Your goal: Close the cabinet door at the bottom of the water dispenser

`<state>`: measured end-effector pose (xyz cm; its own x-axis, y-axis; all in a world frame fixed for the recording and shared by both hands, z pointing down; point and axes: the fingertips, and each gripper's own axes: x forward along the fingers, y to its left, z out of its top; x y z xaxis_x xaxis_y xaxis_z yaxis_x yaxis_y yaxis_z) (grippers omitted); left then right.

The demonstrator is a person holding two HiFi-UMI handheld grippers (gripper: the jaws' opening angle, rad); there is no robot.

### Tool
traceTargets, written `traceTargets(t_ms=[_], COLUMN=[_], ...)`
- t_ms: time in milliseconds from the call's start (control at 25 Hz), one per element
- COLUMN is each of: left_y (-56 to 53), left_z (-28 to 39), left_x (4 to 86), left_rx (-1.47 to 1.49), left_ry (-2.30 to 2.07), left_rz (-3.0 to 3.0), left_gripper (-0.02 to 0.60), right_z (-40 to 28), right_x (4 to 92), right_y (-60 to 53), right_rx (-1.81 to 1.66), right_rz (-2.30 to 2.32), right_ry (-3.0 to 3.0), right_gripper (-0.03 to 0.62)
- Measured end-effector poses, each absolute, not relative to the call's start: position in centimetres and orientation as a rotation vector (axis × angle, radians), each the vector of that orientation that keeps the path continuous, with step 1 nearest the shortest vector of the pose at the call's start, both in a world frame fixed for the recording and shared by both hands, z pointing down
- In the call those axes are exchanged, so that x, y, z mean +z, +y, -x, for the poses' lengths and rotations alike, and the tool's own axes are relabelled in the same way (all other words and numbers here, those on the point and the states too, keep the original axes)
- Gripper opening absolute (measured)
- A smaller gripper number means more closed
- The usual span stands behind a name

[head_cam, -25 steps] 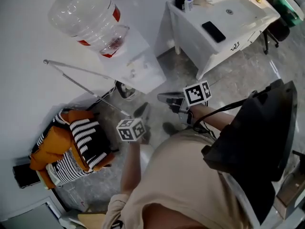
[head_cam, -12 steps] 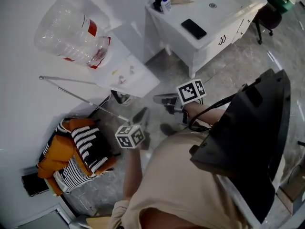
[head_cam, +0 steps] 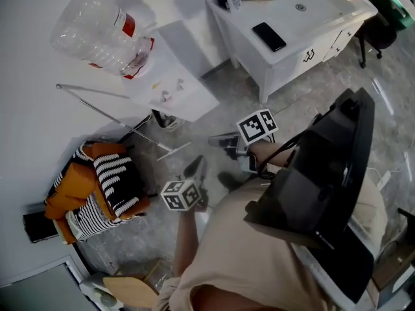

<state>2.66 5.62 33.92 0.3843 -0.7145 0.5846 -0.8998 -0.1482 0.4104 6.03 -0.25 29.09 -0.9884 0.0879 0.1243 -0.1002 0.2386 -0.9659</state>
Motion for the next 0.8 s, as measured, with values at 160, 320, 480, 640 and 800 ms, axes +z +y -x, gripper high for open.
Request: traceTargets(t_ms=[160, 320, 480, 640, 800], left_y=[6.2, 7.0, 8.8, 11.6, 14.9], left_z=[-1.9, -1.2, -1.3, 0.8, 3.6], left_x=[33.0, 32.1, 30.4, 26.3, 23.7], left_rx=[0.295, 0.258, 0.238, 0.129, 0.02], left_ry=[-1.433, -1.473, -1.495, -1.579, -1.615], left_rz=[-1.913, -1.913, -1.987, -2.075, -2.099], left_gripper=[-0.005, -0.006, -0.005, -0.006, -0.005], right_z=[-5.3, -4.7, -4.5, -2.1, 0.2], right_x=[27.9, 26.4, 24.3, 20.9, 18.6], right_y=[0.2, 1.1, 3.0, 6.9, 11.4], right_rx=[1.824, 1.749, 1.7, 1.541, 1.383], right_rz=[0.027, 0.064, 0.078, 0.15, 0.219], right_ry=[-2.382, -2.441, -2.526, -2.659, -2.741], right_gripper=[0.014, 0.014, 0.014, 0.014, 0.014])
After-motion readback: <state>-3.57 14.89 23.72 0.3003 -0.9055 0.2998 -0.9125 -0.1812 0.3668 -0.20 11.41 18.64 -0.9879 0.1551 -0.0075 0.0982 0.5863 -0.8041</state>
